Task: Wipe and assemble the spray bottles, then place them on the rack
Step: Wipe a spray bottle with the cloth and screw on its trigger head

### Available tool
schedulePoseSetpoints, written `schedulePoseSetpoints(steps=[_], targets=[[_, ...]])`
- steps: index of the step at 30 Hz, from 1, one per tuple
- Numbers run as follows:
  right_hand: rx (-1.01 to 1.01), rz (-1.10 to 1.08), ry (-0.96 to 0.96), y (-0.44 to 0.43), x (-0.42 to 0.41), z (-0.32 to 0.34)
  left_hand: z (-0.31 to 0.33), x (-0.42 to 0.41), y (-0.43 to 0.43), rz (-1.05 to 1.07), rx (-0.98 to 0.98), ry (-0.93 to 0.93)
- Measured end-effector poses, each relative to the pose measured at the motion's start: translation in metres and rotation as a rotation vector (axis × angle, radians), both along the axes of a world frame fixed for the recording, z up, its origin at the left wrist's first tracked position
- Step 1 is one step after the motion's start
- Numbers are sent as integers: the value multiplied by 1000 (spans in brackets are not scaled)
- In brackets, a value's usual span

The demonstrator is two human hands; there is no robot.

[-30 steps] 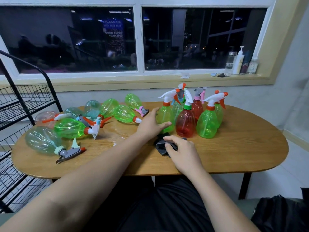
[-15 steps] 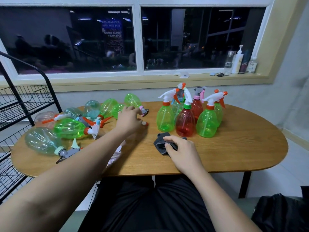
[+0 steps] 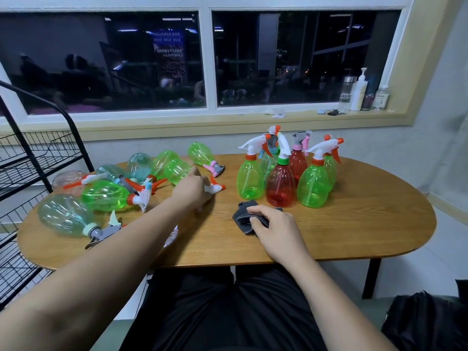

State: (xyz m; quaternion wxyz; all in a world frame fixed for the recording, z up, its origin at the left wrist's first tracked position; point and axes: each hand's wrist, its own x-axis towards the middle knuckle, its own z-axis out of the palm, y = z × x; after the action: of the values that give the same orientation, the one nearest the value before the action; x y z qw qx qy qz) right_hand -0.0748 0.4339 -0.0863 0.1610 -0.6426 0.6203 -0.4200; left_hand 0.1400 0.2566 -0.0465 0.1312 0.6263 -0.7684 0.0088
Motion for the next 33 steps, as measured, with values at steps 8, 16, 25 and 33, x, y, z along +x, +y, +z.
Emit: schedulePoseSetpoints(steps=[8,16,25,33], targets=[[-47,-19,-25,-2,-3,-2,-4,5,11,-57,3,70],[-92,-46,-90,-1,-6,-1,-14,0,72,-138,-45,119],[-119,-80,-143,-1,-6,1,-32,-10,120,-215,-129,212],[-125,-82,-170,0,-6,2,-29,-7,125,-272,-318,414]])
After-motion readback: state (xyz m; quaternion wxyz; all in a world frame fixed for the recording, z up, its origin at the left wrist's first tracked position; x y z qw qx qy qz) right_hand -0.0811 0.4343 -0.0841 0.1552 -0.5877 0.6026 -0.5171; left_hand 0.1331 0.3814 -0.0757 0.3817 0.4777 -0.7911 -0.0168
